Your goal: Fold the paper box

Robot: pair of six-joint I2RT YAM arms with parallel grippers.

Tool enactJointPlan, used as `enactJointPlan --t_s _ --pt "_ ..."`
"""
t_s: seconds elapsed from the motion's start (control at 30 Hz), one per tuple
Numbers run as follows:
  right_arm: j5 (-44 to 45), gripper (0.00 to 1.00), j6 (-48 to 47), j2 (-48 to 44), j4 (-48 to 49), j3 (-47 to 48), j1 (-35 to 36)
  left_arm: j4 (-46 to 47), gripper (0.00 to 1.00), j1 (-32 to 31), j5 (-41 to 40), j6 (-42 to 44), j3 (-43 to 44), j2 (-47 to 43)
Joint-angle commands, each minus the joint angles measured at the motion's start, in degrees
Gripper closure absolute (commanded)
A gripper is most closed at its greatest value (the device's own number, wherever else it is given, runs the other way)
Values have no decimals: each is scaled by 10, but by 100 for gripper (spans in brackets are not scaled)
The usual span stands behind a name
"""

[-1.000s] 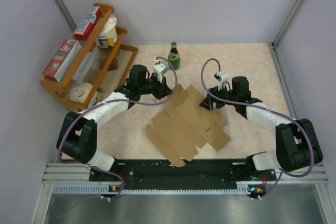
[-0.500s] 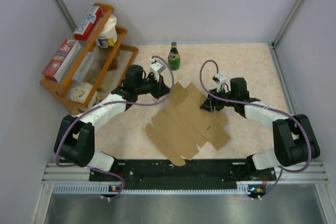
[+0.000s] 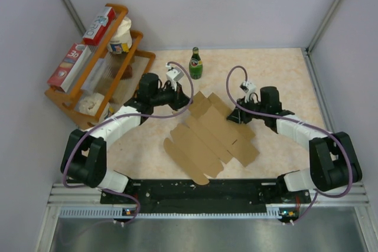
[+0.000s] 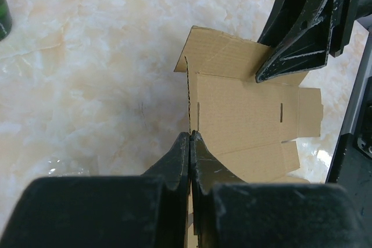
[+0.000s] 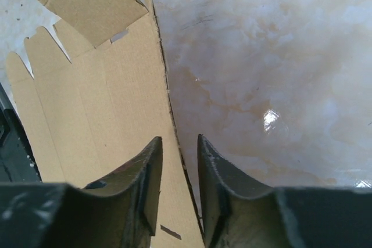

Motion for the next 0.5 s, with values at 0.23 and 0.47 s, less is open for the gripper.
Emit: enactJointPlan --t_s 0.23,0.47 --pt "-25 93 13 -31 22 10 -4 46 100 12 20 -15 -5 10" --pt "-15 99 49 -85 18 -3 -3 21 96 12 -38 -25 9 16"
